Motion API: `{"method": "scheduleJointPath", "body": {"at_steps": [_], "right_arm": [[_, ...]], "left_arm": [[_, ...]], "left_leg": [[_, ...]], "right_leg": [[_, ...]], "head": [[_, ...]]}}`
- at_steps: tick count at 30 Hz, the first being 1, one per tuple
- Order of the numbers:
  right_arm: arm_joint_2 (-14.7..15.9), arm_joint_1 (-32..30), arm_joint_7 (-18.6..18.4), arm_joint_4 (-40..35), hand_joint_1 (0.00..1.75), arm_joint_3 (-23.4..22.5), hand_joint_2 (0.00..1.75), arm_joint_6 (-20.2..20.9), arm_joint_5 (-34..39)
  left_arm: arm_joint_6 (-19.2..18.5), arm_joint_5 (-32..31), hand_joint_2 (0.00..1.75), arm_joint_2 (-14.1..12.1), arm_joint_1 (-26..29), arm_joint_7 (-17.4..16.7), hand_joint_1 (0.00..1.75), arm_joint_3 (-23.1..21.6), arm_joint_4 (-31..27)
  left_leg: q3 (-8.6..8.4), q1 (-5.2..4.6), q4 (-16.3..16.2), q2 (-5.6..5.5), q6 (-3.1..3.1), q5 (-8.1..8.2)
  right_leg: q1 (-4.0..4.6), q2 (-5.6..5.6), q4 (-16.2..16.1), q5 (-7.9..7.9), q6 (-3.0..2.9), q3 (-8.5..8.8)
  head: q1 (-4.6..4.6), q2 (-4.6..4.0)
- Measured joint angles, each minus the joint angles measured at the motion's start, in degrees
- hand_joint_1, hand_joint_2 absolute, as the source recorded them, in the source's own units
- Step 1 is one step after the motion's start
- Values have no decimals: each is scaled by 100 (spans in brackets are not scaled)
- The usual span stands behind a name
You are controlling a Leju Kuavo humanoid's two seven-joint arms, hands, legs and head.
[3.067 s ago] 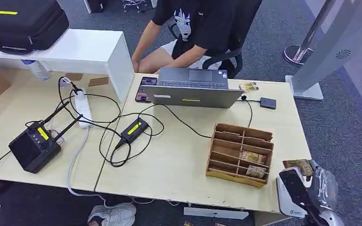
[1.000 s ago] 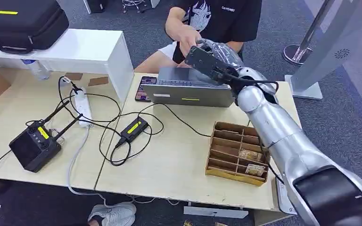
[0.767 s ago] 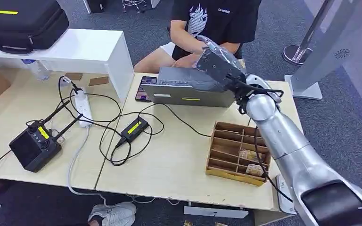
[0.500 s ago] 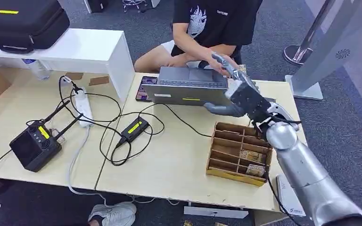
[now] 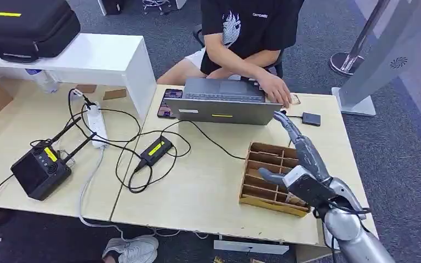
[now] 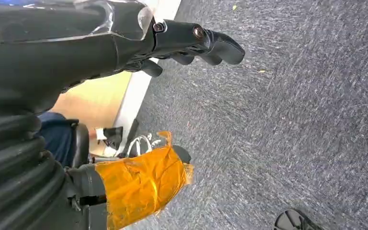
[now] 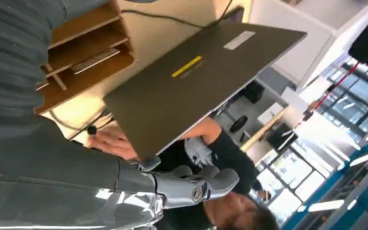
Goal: Pass the card to the sensor for recognition and then transmit it.
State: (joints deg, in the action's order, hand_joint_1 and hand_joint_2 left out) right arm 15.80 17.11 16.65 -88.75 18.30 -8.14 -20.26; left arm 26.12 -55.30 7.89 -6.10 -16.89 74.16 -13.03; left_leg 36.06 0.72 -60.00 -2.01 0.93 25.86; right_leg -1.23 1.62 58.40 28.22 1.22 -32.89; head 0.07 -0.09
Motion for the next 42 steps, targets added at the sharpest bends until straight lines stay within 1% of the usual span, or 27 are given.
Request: {"method": "scheduleJointPath", "body": {"at_steps": [3, 5, 7, 11, 12, 18, 22, 29, 30, 33, 36, 39, 42], "right_arm": [[0, -462, 33, -191, 0, -90, 175, -427, -630], [-2, -711, -66, -252, 0, -105, 175, -684, -1089], [-4, -869, -293, -252, 0, -114, 175, -1031, -1728], [-72, -996, -925, -167, 0, -112, 175, -1809, -3225], [-96, -1001, -1038, -130, 0, -108, 175, -1943, -3493], [-216, -982, -1574, 155, 0, -90, 175, -2375, -4510], [-300, -902, -1908, 386, 0, -79, 175, -2548, -5156], [-406, -757, -2096, 729, 0, -73, 175, -2576, -5402], [-422, -738, -2181, 775, 0, -73, 175, -2605, -5530], [-463, -668, -2588, 944, 0, -81, 175, -2690, -6133], [-490, -611, -2796, 1101, 0, -101, 175, -2736, -6430], [-516, -586, -2907, 1219, 0, -154, 175, -2762, -6557], [-529, -573, -2931, 1291, 0, -184, 175, -2771, -6581]], "left_arm": [[15, 15, 175, 13, 4, -42, 0, 9, 0], [18, 18, 175, 13, -1, -57, 0, 9, 0], [15, 13, 175, 13, -2, -92, 0, 9, 0], [13, 13, 175, 18, -2, -144, 0, 9, 0], [13, 13, 175, 18, -2, -151, 0, 9, 0], [9, -11, 175, 20, -2, -173, 0, 4, 0], [-4, -24, 175, 20, -3, -177, 0, -2, 0], [-6, -33, 175, 20, -4, -179, 0, -11, 0], [-11, -35, 175, 20, -5, -188, 0, -15, 0], [-15, -52, 175, 20, -4, -212, 0, -24, 0], [-15, -65, 175, 20, -4, -214, 0, -39, 0], [-17, -65, 175, 20, -4, -219, 0, -46, 0], [-22, -65, 175, 20, -5, -221, 0, -46, 0]], "left_leg": [[2, -1, 0, -4, -1, 1], [2, -2, 0, 2, -4, 5], [2, -2, 0, 2, -3, 7], [2, -2, 0, 3, -3, 7], [1, -1, 0, 3, -3, 6], [1, -1, 1, 3, -2, 5], [1, -1, 1, 2, -2, 5], [1, -1, 0, 2, -2, 5], [1, -1, 1, 2, -2, 5], [1, -1, 0, 2, -2, 5], [1, -1, 0, 2, -2, 5], [1, -1, 0, 2, -2, 5], [1, -2, 0, 2, -2, 5]], "right_leg": [[0, -6, 0, 3, -2, 4], [-1, -4, 0, 5, -3, 3], [-1, -3, 0, 6, -3, 3], [-1, -3, 0, 6, -3, 2], [-1, -3, 0, 6, -3, 2], [0, -3, 2, 6, -3, 3], [-1, -3, 2, 6, -3, 3], [-1, -3, 2, 6, -3, 3], [-1, -3, 2, 6, -3, 3], [-1, -3, 2, 6, -3, 3], [0, -3, 2, 6, -3, 3], [-1, -3, 2, 6, -3, 3], [-1, -3, 2, 6, -3, 3]], "head": [[0, 0], [-2, 0], [0, 0], [0, 0], [0, 0], [0, 0], [0, 0], [0, 0], [0, 0], [0, 0], [0, 0], [0, 0], [0, 0]]}}
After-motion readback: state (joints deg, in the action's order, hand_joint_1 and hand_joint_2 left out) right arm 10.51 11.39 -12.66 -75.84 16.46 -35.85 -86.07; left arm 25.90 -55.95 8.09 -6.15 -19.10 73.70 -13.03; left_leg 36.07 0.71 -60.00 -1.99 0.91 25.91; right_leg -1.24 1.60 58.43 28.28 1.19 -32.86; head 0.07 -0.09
